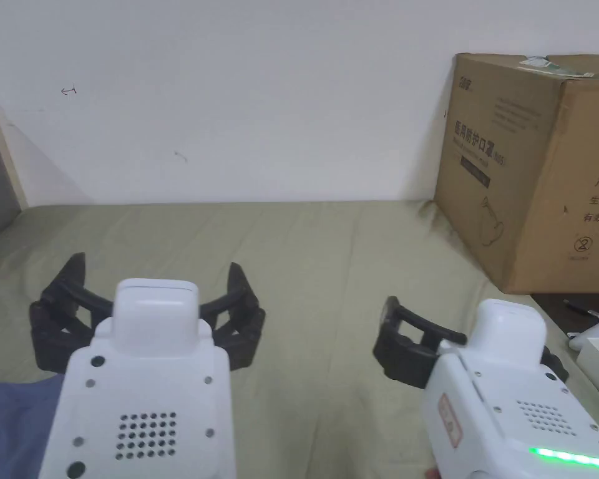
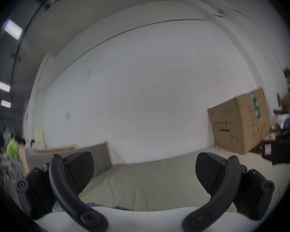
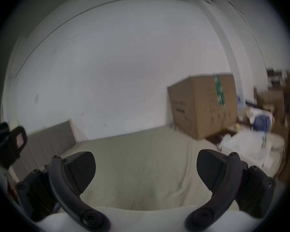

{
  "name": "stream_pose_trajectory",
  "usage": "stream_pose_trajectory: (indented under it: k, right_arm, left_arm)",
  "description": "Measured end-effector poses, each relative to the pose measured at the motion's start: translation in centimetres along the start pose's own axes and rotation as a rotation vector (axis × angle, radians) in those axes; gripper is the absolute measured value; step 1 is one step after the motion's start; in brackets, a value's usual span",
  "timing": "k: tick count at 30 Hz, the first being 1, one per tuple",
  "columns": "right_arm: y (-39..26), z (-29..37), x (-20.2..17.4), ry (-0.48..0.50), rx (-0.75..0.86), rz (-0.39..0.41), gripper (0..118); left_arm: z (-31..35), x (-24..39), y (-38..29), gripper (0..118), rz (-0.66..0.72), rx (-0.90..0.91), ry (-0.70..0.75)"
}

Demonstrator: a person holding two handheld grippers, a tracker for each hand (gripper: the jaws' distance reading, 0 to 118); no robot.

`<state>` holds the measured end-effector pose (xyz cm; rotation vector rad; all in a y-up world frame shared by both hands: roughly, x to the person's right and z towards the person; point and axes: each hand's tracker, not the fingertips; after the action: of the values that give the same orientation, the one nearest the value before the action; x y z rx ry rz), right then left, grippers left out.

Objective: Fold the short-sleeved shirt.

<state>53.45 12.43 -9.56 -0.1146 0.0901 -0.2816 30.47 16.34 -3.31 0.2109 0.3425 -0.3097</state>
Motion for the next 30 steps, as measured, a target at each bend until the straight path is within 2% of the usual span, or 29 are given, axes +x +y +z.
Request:
stream_pose_trajectory:
  k: [2, 4, 6, 11, 17, 19, 20, 21, 22, 23, 24, 26, 27, 28, 30]
  right_arm:
    - [-0.5, 0.0, 0.8, -0.011, 0.003, 0.033, 118]
    - [-0.9, 0.1, 0.4, -0.028, 0.025, 0.128, 118]
    - [-0.9, 0.2, 0.1, -0.016, 0.043, 0.192, 118]
    - [-0.1, 0.6, -0.8, -0.008, 0.086, 0.22, 118]
    - [0.4, 0.9, -1.0, 0.006, 0.102, 0.229, 118]
    - [0.4, 1.0, -1.0, 0.007, 0.101, 0.237, 114]
    - [0.5, 1.1, -1.0, 0.008, 0.1, 0.242, 105]
    - [0.6, 1.1, -1.1, 0.007, 0.099, 0.245, 90]
    - [0.6, 1.1, -1.1, 0.006, 0.095, 0.246, 65]
    - [0.6, 1.1, -1.1, 0.002, 0.094, 0.245, 37]
    - [0.6, 1.1, -1.1, -0.004, 0.094, 0.242, 27]
    - [0.6, 1.1, -1.0, -0.01, 0.092, 0.232, 21]
    - [0.7, 1.2, -0.8, -0.003, 0.088, 0.228, 9]
    - [0.8, 1.2, -0.8, -0.003, 0.086, 0.228, 0]
    - [0.7, 1.2, -0.8, -0.017, 0.093, 0.228, 0]
  left_arm:
    - [0.4, -0.3, 0.0, 118, 0.075, -0.026, -0.064]
    - [0.3, -1.0, 0.2, 118, 0.21, -0.075, -0.103]
    - [-0.2, -1.7, 0.2, 118, 0.27, -0.103, -0.111]
    - [-0.6, -2.1, 0.2, 118, 0.231, -0.111, -0.071]
    - [-0.6, -2.5, 0.0, 118, 0.25, -0.121, -0.09]
    - [-0.7, -2.3, 0.0, 117, 0.249, -0.14, -0.11]
    - [-0.7, -2.4, -0.1, 110, 0.259, -0.153, -0.129]
    - [-0.6, -2.5, -0.2, 96, 0.274, -0.157, -0.149]
    - [-0.5, -2.5, -0.2, 74, 0.287, -0.154, -0.155]
    - [-0.5, -2.4, -0.2, 41, 0.298, -0.163, -0.15]
    - [-0.6, -2.4, -0.3, 23, 0.299, -0.17, -0.139]
    - [-0.5, -2.4, -0.6, 9, 0.297, -0.167, -0.105]
    - [-0.4, -2.5, -0.8, 1, 0.295, -0.162, -0.102]
    - [-0.4, -2.7, -0.8, 0, 0.296, -0.162, -0.104]
    - [-0.6, -2.9, -0.8, 0, 0.305, -0.165, -0.111]
